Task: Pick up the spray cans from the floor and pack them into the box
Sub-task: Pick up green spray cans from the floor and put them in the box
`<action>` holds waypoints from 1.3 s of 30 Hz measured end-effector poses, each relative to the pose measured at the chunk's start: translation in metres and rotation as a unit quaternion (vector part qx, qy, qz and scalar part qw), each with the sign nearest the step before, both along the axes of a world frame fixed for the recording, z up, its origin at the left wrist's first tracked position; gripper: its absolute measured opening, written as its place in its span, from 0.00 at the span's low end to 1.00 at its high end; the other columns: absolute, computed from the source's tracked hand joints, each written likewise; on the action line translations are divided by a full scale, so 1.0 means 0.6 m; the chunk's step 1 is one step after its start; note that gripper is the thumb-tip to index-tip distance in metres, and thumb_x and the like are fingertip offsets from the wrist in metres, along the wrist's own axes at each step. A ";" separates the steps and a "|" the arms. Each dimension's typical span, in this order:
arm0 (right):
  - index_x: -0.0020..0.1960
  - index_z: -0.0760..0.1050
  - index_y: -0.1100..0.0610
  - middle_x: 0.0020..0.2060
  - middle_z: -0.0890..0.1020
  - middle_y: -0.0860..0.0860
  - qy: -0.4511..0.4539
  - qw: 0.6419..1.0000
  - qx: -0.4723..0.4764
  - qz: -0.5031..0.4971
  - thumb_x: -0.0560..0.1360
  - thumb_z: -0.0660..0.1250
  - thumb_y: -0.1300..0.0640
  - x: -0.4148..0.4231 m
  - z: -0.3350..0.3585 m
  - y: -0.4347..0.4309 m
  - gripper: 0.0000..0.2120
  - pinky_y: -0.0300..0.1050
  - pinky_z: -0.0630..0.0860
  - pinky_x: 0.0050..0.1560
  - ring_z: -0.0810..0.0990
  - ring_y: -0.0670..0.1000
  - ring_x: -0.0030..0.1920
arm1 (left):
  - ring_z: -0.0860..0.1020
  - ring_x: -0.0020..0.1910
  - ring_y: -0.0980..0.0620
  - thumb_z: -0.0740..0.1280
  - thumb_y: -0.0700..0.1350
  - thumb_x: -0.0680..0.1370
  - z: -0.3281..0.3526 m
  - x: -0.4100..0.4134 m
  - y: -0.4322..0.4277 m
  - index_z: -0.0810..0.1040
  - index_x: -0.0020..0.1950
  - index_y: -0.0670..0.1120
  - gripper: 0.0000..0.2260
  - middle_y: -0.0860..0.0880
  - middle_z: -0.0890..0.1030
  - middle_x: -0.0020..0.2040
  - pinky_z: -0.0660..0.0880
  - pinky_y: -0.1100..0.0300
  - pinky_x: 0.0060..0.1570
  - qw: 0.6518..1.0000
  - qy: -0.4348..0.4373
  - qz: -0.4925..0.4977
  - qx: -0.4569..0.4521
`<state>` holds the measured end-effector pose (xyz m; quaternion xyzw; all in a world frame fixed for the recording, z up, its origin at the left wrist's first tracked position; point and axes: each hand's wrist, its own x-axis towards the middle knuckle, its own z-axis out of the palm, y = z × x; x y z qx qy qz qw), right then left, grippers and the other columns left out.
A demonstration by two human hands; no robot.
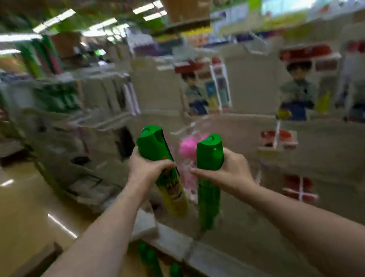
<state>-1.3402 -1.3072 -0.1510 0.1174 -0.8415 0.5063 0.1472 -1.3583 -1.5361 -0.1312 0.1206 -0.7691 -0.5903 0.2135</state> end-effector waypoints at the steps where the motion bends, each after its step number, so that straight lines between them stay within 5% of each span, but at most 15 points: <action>1: 0.46 0.80 0.44 0.40 0.84 0.42 0.018 1.000 -0.004 0.021 0.52 0.72 0.21 -0.007 0.042 -0.033 0.33 0.49 0.82 0.46 0.82 0.41 0.43 | 0.82 0.52 0.46 0.87 0.39 0.54 0.043 0.000 -0.036 0.76 0.56 0.45 0.34 0.45 0.83 0.52 0.81 0.50 0.52 1.000 0.021 0.020 -0.001; 9: 0.46 0.79 0.48 0.40 0.84 0.45 0.117 0.970 -0.158 0.145 0.58 0.81 0.35 -0.060 0.262 -0.337 0.25 0.51 0.82 0.45 0.83 0.45 0.42 | 0.83 0.52 0.49 0.86 0.58 0.50 0.264 0.070 -0.318 0.78 0.59 0.48 0.41 0.50 0.84 0.52 0.81 0.51 0.53 0.981 0.173 0.089 -0.022; 13: 0.49 0.80 0.50 0.42 0.86 0.47 0.099 0.946 -0.222 0.215 0.60 0.82 0.39 -0.083 0.290 -0.492 0.24 0.56 0.83 0.49 0.85 0.50 0.44 | 0.84 0.37 0.61 0.84 0.60 0.55 0.288 0.108 -0.442 0.78 0.50 0.53 0.29 0.61 0.85 0.41 0.77 0.68 0.33 0.967 0.225 0.114 -0.034; 17: 0.49 0.81 0.52 0.42 0.86 0.50 0.063 0.924 -0.261 0.272 0.60 0.82 0.41 -0.102 0.277 -0.641 0.24 0.55 0.83 0.47 0.86 0.52 0.44 | 0.84 0.45 0.55 0.79 0.72 0.48 0.270 0.144 -0.569 0.79 0.55 0.56 0.40 0.57 0.85 0.48 0.82 0.55 0.46 0.963 0.198 0.179 -0.046; 20: 0.50 0.80 0.53 0.42 0.86 0.50 0.024 0.911 -0.267 0.313 0.60 0.82 0.41 -0.116 0.254 -0.745 0.25 0.54 0.84 0.47 0.86 0.53 0.44 | 0.85 0.48 0.51 0.80 0.72 0.50 0.244 0.158 -0.656 0.78 0.56 0.55 0.41 0.55 0.85 0.51 0.82 0.46 0.53 0.958 0.175 0.220 -0.053; 32: 0.53 0.79 0.51 0.46 0.86 0.48 -0.027 0.869 -0.212 0.446 0.63 0.82 0.43 -0.217 0.169 -1.123 0.24 0.56 0.82 0.54 0.85 0.48 0.47 | 0.84 0.50 0.48 0.83 0.62 0.54 0.130 0.105 -0.931 0.78 0.58 0.52 0.36 0.51 0.85 0.52 0.81 0.47 0.53 0.941 0.104 0.322 -0.029; 36: 0.51 0.78 0.48 0.42 0.85 0.42 -0.046 0.848 -0.193 0.491 0.63 0.82 0.43 -0.247 0.154 -1.236 0.22 0.45 0.80 0.44 0.84 0.41 0.42 | 0.85 0.45 0.53 0.83 0.61 0.55 0.115 0.084 -1.014 0.77 0.58 0.52 0.35 0.54 0.86 0.48 0.81 0.56 0.43 0.928 0.101 0.359 -0.011; 39: 0.51 0.78 0.48 0.42 0.84 0.40 -0.063 0.830 -0.181 0.523 0.64 0.82 0.44 -0.259 0.127 -1.316 0.20 0.34 0.76 0.37 0.83 0.40 0.41 | 0.85 0.46 0.55 0.83 0.61 0.55 0.097 0.073 -1.081 0.77 0.61 0.52 0.38 0.54 0.86 0.50 0.81 0.56 0.45 0.919 0.090 0.385 -0.006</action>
